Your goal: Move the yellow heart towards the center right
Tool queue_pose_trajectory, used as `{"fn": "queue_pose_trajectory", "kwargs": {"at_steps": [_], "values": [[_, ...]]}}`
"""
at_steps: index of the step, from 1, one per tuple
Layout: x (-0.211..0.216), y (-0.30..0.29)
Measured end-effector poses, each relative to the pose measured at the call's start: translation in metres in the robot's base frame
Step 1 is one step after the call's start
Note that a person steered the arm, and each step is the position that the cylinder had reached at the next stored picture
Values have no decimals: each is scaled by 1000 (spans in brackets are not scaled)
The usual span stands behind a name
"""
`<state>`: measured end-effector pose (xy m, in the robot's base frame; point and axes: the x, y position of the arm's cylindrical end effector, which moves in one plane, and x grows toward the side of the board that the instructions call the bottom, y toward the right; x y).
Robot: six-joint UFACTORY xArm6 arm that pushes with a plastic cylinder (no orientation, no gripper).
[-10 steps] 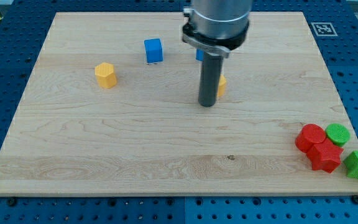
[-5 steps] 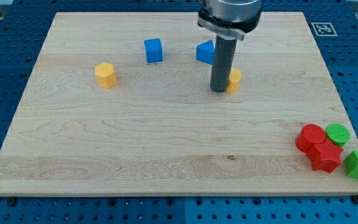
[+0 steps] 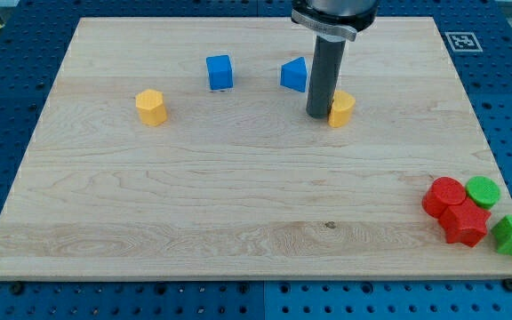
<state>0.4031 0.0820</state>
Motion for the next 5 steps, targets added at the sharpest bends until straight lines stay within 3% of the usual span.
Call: {"fn": "queue_pose_trajectory", "kwargs": {"at_steps": [3, 5], "values": [[0, 29], [-42, 18]]}}
